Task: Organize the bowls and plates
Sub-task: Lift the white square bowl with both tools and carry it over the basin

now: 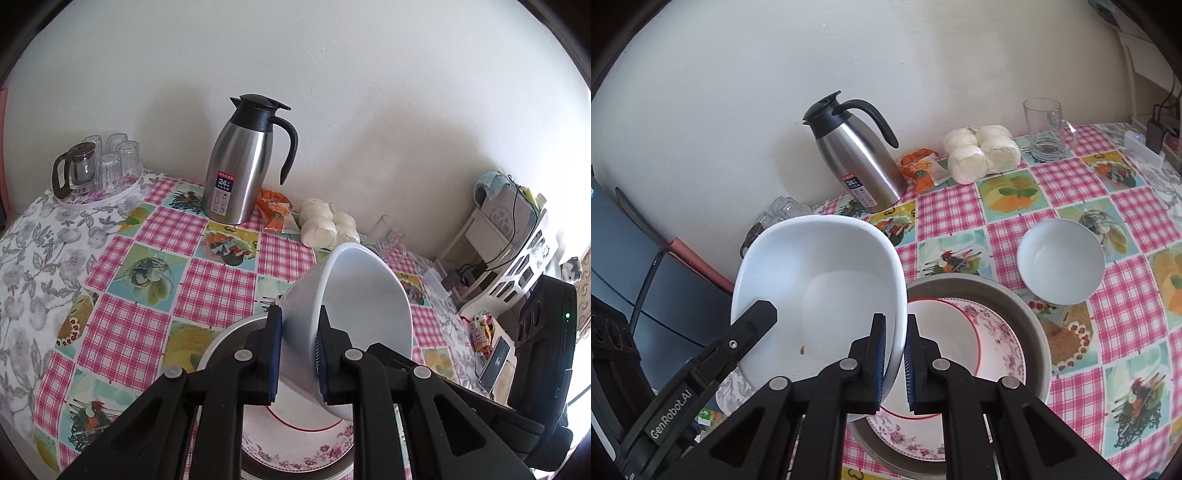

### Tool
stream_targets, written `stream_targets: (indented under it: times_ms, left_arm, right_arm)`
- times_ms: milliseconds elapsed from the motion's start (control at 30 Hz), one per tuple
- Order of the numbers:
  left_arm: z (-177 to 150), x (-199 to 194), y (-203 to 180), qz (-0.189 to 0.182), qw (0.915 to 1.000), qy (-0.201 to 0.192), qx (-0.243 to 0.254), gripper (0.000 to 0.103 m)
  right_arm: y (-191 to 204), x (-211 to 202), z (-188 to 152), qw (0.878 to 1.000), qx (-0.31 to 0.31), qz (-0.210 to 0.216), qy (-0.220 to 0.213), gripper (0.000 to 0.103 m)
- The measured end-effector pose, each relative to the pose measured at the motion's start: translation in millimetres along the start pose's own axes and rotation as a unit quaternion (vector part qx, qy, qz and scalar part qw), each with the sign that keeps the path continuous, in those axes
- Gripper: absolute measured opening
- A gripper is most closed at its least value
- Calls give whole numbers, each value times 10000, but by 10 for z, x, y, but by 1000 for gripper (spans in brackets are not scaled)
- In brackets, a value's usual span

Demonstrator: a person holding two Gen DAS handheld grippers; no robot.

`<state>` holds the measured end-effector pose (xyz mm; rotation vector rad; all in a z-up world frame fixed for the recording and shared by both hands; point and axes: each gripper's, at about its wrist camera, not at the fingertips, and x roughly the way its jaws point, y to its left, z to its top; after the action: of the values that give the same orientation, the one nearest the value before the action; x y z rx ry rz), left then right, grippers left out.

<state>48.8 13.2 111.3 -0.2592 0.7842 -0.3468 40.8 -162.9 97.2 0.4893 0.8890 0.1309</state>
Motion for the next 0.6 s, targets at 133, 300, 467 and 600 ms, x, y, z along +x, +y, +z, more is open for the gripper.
stream_targets:
  times_ms: [133, 300, 467, 600]
  left_arm:
    - [-24, 65, -91, 13, 9999, 85, 76, 17]
    - [-71, 143, -216, 12, 9997, 189, 166, 17]
    - [-119, 215, -300, 86, 9992, 286, 277, 17]
    - [-146, 275, -290, 127, 9988, 389, 254, 17]
  right_arm:
    - [-149, -7, -11, 9999, 152, 76, 7, 10]
    - [-279, -37, -14, 9997, 238, 17, 20, 10]
    - [-384, -86, -10, 9996, 268, -47, -1, 10]
    - [-418, -76, 0, 9995, 296, -80, 4, 10]
